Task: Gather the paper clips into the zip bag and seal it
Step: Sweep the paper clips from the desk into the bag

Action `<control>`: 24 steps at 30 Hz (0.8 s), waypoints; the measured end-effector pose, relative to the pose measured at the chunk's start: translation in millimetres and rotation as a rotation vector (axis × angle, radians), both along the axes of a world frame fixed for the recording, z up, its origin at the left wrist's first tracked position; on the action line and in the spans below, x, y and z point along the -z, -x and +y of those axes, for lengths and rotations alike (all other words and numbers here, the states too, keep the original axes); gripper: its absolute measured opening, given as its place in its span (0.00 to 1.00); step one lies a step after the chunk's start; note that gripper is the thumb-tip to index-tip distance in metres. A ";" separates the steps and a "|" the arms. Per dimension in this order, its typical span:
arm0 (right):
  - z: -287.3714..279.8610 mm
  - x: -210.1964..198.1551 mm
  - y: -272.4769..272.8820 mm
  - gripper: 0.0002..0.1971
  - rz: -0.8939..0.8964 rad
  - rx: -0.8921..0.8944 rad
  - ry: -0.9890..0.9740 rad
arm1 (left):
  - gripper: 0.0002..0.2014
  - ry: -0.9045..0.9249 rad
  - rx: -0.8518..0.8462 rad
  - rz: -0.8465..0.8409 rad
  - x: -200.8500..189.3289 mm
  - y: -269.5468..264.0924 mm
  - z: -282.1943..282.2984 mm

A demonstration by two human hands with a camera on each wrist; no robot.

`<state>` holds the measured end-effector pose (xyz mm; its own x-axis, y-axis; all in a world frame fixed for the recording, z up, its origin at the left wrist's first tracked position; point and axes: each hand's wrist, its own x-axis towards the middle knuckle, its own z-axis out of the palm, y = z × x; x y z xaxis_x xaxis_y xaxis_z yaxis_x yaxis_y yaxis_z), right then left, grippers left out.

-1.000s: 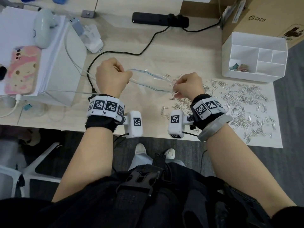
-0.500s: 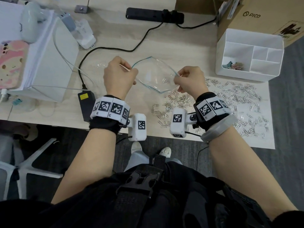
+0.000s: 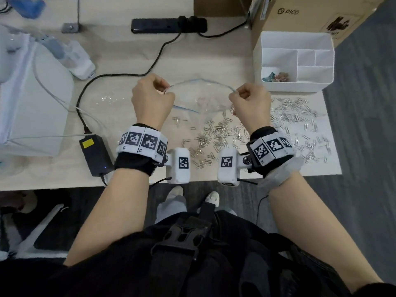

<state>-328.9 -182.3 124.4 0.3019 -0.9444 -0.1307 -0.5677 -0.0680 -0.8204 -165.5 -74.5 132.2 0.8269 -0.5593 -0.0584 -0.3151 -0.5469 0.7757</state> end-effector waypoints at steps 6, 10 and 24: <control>25.8 -4.8 2.1 0.06 -0.057 0.170 0.119 | 0.09 0.054 0.289 0.155 -5.7 4.3 -16.6; 50.9 -3.1 1.3 0.10 -0.195 0.281 0.156 | 0.11 0.072 0.490 0.168 -5.7 1.6 -20.9; 145.0 36.8 112.3 0.55 -0.036 0.222 -0.176 | 0.06 -0.033 0.903 0.333 1.8 74.1 -31.7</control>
<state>-441.2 -37.3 87.6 0.0973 -0.9516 -0.2916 -0.5234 0.2003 -0.8282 -239.7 -106.2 130.4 0.0237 -0.9706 -0.2394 -0.3947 -0.2291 0.8898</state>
